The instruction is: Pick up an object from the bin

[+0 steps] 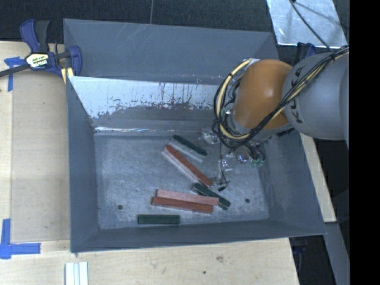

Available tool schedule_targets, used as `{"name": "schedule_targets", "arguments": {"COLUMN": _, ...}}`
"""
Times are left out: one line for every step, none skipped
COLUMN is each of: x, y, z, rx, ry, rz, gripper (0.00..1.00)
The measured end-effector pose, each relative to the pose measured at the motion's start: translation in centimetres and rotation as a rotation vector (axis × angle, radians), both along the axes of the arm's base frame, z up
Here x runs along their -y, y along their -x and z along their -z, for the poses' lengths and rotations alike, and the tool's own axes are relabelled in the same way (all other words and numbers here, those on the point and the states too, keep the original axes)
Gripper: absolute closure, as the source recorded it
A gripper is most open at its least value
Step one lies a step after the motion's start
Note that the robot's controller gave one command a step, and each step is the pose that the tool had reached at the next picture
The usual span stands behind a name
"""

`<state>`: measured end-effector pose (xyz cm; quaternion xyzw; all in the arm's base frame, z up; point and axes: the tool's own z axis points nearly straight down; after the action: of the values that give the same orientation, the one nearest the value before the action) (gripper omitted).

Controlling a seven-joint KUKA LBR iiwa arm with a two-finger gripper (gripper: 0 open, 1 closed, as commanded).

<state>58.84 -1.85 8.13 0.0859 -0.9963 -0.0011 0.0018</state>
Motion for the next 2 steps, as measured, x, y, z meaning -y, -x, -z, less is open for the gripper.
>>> {"name": "schedule_targets", "arguments": {"x": -7.09, "y": -1.96, "z": 0.85, "rx": 0.009, "ry": 0.002, "rz": 0.134, "gripper": 0.00}}
{"name": "schedule_targets", "arguments": {"x": -7.16, "y": -2.04, "z": 0.82, "rx": 0.014, "ry": 0.001, "rz": 0.133, "gripper": 1.00}}
